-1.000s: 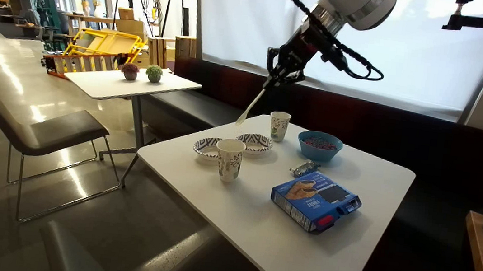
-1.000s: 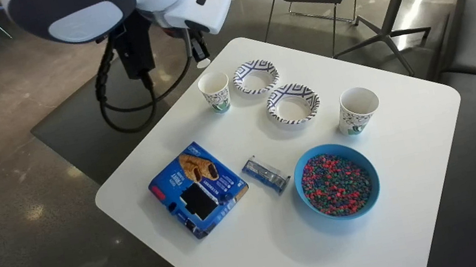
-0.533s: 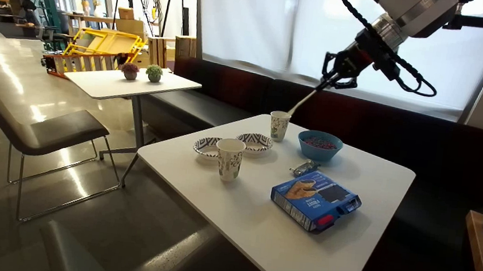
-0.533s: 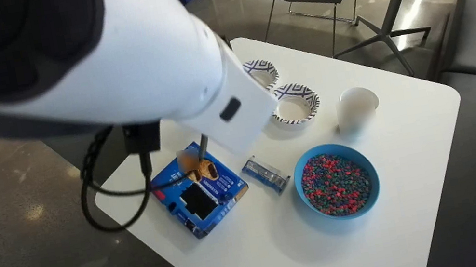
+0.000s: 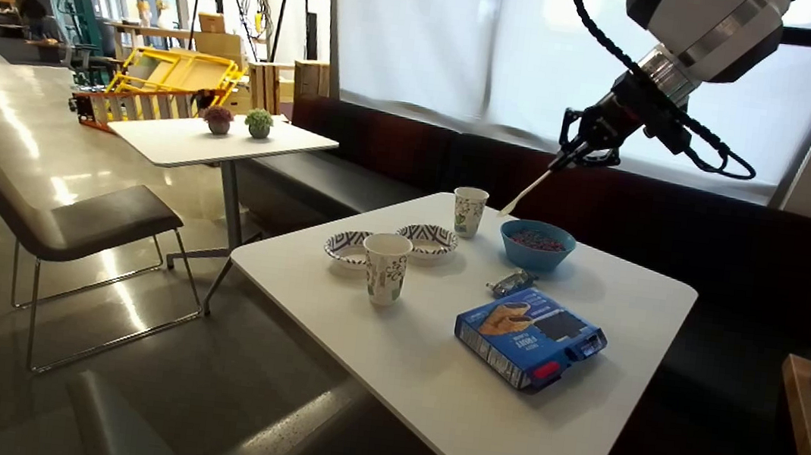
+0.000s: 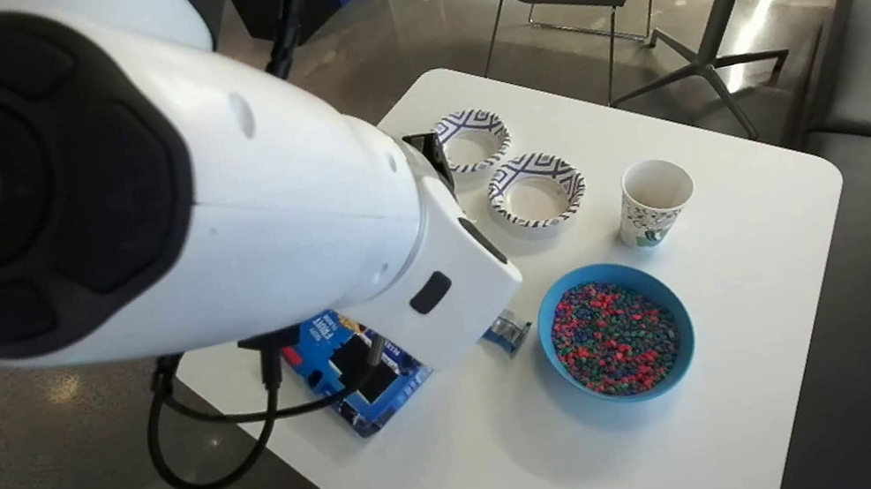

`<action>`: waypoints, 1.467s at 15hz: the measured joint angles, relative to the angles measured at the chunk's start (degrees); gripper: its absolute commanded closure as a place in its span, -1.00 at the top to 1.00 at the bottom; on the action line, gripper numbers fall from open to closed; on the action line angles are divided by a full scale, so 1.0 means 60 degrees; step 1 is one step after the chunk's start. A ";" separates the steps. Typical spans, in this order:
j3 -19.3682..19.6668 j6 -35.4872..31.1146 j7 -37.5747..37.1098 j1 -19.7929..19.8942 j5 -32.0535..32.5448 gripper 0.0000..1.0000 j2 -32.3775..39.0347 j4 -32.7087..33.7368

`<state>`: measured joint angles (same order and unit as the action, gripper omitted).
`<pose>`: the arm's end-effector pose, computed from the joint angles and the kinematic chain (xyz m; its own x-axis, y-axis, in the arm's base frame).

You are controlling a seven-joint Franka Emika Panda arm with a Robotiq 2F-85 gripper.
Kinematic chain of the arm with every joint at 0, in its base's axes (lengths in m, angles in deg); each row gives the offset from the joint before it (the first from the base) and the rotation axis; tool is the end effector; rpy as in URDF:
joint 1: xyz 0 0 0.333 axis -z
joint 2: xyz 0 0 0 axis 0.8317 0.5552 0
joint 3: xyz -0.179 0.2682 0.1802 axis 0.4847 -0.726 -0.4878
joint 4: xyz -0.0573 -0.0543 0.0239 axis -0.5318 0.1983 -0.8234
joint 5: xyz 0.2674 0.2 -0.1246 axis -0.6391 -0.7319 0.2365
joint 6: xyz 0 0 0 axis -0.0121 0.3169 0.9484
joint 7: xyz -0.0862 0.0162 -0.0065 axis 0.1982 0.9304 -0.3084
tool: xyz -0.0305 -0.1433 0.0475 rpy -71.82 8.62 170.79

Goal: Pick up the white spoon, and then place it in the blue bowl

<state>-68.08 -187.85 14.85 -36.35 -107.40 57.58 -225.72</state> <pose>0.4324 -0.2062 0.3782 0.3304 -0.9356 0.1241 -0.7435 -0.3390 -0.5764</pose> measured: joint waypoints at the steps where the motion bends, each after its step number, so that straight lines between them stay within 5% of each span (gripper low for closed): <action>1: 0.0032 0.0000 0.0000 0.0019 0.0000 -0.98 0.0026 0.0053; 11: 0.1196 -0.0411 0.0531 0.0977 0.0894 -0.98 0.1355 0.1201; 22: 0.0866 -0.1886 0.1105 0.1032 0.0516 -0.98 0.3523 0.2202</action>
<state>-62.88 -199.17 21.48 -30.16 -104.31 78.71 -212.51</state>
